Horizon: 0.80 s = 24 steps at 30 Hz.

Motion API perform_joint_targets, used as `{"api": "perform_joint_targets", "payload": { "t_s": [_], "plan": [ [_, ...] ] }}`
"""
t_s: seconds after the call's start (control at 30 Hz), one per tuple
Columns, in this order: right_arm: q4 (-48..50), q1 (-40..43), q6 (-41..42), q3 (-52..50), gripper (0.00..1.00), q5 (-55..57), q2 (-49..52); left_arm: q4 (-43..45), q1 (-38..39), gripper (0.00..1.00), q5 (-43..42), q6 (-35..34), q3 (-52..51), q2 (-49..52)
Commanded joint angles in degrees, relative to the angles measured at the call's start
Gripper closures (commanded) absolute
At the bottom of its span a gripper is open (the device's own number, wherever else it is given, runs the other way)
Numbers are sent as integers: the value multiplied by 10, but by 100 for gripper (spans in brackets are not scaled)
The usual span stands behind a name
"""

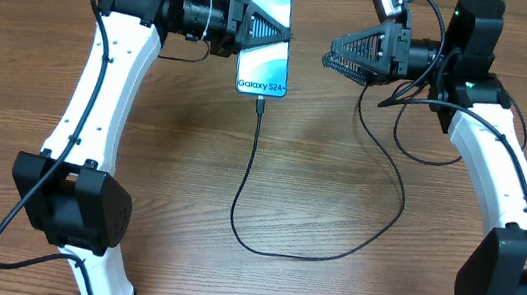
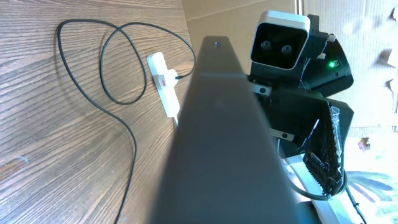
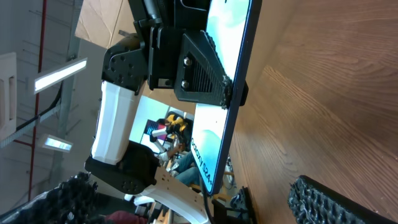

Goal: Plug charger to phone and switch on socket
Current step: 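Open the right gripper and pull it back from the plugged cable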

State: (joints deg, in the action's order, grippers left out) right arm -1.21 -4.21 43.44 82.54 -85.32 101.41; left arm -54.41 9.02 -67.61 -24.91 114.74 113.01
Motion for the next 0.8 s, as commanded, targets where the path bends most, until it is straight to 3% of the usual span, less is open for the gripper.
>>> {"api": "perform_joint_targets", "payload": {
  "t_s": [0.0, 0.77],
  "plan": [
    [1, -1, -4, 14, 0, -9, -15, 2, 3, 96, -12, 2, 4, -6],
    [7, -1, 3, 14, 0, -9, -15, 3, 4, 96, -12, -6, 4, -6]
  ]
}}
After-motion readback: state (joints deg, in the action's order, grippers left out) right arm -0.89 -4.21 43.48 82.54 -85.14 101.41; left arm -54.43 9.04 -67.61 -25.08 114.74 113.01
